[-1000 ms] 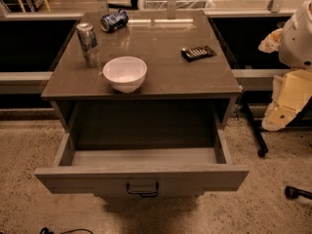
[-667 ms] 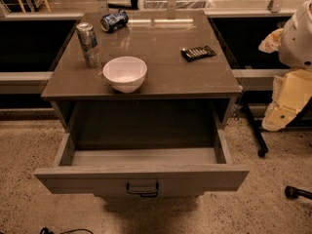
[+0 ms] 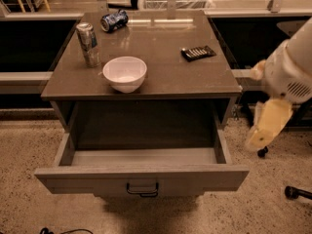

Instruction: Close top drawer

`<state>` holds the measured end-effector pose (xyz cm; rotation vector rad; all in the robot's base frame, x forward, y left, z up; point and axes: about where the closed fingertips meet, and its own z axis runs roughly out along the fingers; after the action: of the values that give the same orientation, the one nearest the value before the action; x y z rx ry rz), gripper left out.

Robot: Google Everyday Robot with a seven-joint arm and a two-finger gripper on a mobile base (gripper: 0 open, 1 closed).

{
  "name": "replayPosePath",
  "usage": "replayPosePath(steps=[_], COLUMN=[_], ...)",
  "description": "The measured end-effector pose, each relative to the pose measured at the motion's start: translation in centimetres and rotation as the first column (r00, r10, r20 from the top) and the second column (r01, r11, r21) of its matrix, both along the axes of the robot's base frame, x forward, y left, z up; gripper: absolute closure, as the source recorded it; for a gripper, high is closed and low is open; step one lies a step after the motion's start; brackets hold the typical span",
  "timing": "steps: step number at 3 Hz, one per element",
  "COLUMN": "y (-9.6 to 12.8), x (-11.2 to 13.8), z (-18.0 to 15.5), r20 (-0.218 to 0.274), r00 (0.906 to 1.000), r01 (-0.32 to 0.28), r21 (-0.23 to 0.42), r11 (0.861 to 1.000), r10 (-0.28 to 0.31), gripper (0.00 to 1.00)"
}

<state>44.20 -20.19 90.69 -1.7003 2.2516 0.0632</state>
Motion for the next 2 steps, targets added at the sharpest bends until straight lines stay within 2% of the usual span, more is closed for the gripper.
replayPosePath(steps=[1,2], y=[1.7,4.0], x=[-1.2,-2.9], z=[-6.9,-14.6], r20=[-0.013,-0.062], r00=[0.9999,0.9960], r01=[-0.006,-0.056], r21=[0.046,0.112], r11=[0.999,0.992], r10=[0.007,0.063], gripper=[0.18,0.42])
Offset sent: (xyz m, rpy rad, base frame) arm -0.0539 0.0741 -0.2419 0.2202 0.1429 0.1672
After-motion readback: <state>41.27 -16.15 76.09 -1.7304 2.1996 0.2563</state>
